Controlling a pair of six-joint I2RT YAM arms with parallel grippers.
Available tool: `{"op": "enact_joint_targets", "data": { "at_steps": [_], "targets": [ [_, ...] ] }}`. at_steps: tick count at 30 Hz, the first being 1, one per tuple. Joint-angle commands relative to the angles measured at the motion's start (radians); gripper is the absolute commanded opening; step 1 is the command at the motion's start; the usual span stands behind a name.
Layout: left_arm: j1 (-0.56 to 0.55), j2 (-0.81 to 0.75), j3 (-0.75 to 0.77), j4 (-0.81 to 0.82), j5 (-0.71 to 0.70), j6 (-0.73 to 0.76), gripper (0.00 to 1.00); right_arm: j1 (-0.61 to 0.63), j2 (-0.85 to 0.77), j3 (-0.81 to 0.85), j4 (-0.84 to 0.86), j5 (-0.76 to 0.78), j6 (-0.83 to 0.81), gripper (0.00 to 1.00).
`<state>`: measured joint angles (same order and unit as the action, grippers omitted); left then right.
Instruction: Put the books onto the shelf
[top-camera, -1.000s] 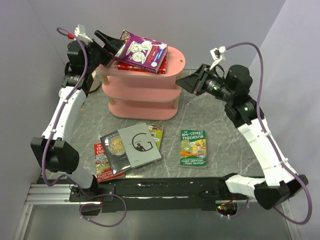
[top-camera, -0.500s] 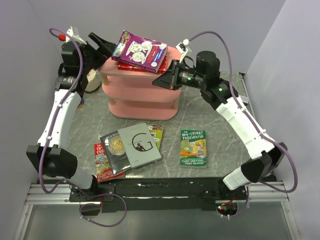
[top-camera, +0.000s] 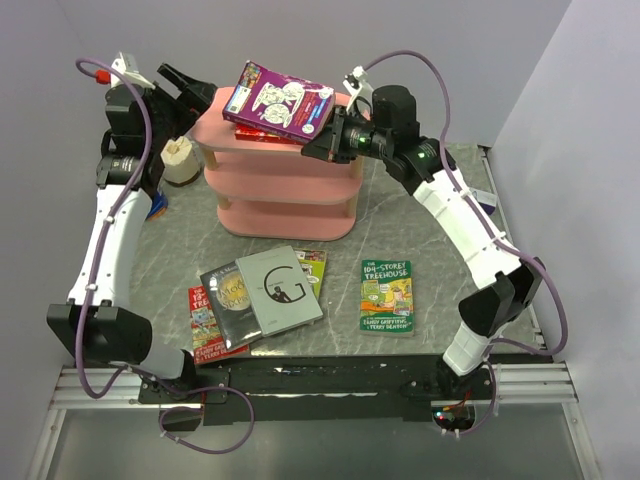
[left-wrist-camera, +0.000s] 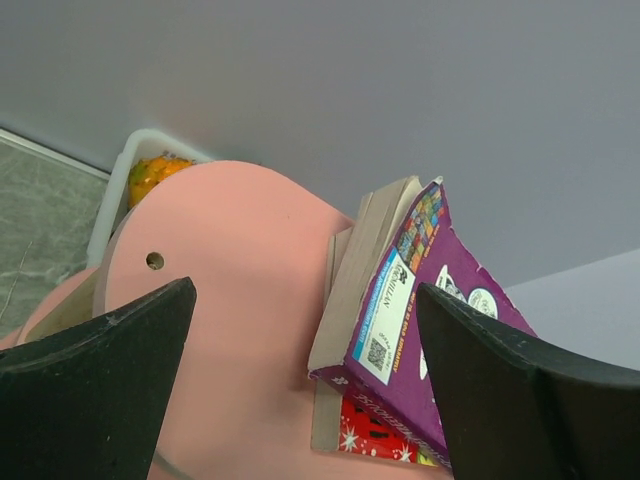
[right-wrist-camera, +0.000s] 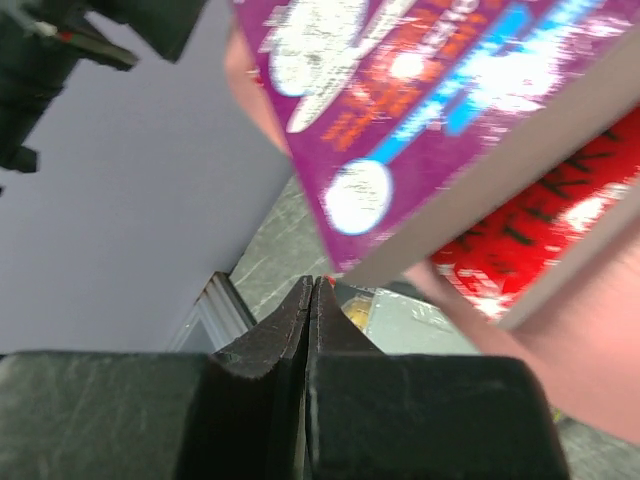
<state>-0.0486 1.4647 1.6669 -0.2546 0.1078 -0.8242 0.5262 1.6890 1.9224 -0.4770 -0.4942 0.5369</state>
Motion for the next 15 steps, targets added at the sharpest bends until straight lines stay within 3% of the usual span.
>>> {"op": "enact_joint_targets", "data": {
  "at_steps": [1, 15],
  "targets": [
    [0.006, 0.02, 0.042, 0.02, 0.013, 0.007, 0.97, -0.031, 0.008, 0.046, -0.022, 0.059, -0.008, 0.0],
    [0.007, 0.115, 0.093, -0.015, 0.049, -0.007, 0.92, -0.095, 0.034, 0.119, -0.06, 0.115, -0.003, 0.0]
  ]
}}
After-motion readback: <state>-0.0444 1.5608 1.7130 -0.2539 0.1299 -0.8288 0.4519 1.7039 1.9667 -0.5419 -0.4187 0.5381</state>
